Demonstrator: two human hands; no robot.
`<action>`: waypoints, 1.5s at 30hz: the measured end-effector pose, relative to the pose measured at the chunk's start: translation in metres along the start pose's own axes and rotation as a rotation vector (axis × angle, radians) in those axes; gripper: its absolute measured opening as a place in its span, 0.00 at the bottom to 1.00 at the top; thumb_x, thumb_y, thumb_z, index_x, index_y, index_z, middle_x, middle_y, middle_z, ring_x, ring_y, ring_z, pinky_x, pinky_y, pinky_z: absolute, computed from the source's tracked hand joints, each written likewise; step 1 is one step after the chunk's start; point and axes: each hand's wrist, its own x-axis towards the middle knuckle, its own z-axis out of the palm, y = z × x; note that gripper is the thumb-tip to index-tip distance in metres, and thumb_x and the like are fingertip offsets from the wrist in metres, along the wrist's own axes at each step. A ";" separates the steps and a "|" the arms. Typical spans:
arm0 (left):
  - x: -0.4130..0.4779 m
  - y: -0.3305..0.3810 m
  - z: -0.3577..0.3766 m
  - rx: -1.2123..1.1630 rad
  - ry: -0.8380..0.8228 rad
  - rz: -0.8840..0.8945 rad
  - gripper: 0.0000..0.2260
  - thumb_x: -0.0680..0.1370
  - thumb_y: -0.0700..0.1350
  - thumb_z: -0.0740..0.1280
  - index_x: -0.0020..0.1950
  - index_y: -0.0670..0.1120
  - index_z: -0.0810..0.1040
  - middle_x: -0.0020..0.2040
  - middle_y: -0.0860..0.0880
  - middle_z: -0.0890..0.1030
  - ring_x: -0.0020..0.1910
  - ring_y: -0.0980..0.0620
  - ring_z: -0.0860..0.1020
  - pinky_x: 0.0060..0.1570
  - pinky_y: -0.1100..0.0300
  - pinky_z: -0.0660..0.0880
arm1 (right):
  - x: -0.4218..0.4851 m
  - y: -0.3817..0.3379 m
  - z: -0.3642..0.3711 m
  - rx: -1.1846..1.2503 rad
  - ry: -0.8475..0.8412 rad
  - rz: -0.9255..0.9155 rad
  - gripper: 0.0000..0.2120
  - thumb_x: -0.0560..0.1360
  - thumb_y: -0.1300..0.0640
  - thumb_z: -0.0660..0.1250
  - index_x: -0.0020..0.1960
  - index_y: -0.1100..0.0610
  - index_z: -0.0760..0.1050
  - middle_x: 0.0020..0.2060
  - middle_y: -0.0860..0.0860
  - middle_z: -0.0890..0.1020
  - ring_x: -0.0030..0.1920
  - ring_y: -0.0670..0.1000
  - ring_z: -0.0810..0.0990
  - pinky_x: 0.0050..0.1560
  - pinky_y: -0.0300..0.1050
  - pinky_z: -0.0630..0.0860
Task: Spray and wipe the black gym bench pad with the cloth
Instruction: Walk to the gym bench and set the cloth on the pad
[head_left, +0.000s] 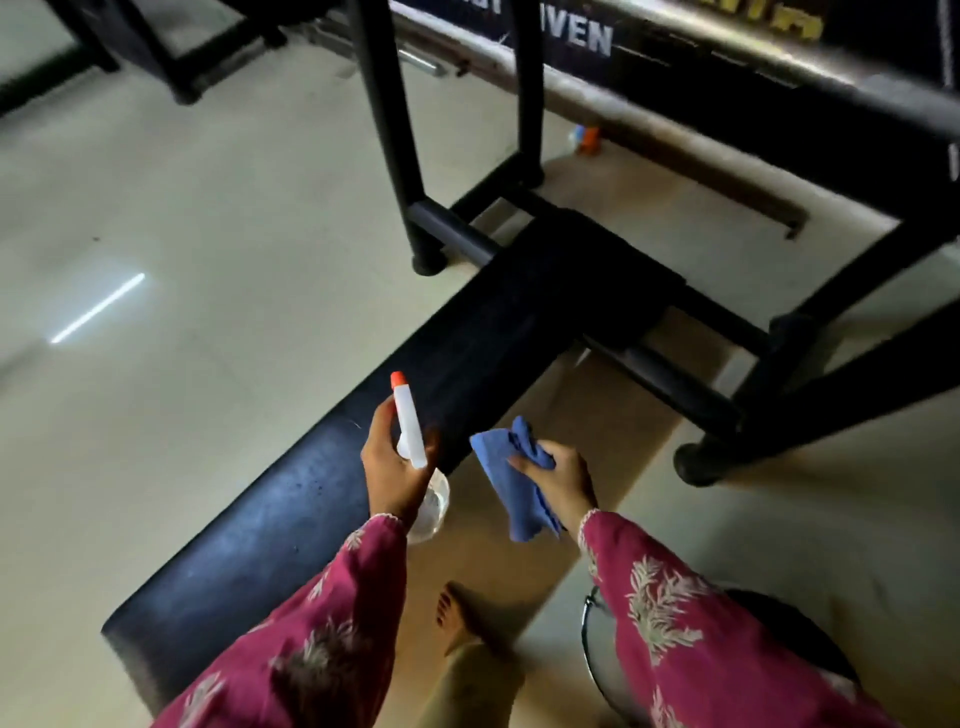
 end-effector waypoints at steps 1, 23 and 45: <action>0.016 -0.007 -0.007 0.017 0.012 -0.010 0.20 0.69 0.44 0.67 0.61 0.45 0.72 0.53 0.56 0.77 0.50 0.67 0.73 0.49 0.78 0.65 | 0.016 -0.006 0.014 -0.008 -0.015 0.001 0.19 0.70 0.54 0.72 0.30 0.56 0.64 0.26 0.49 0.67 0.31 0.47 0.66 0.31 0.42 0.61; 0.187 -0.143 0.037 0.018 0.382 -0.163 0.16 0.70 0.51 0.68 0.56 0.59 0.72 0.50 0.50 0.80 0.38 0.39 0.79 0.40 0.46 0.78 | 0.349 0.011 0.113 -0.278 -0.352 -0.067 0.21 0.68 0.68 0.72 0.29 0.56 0.61 0.27 0.48 0.62 0.23 0.38 0.63 0.26 0.29 0.60; 0.136 -0.175 0.006 -0.038 0.567 -0.337 0.20 0.70 0.45 0.69 0.60 0.41 0.74 0.51 0.54 0.78 0.46 0.47 0.79 0.49 0.51 0.78 | 0.296 0.028 0.149 -0.718 -0.141 -0.456 0.27 0.69 0.56 0.74 0.64 0.64 0.70 0.60 0.62 0.75 0.61 0.62 0.72 0.61 0.51 0.65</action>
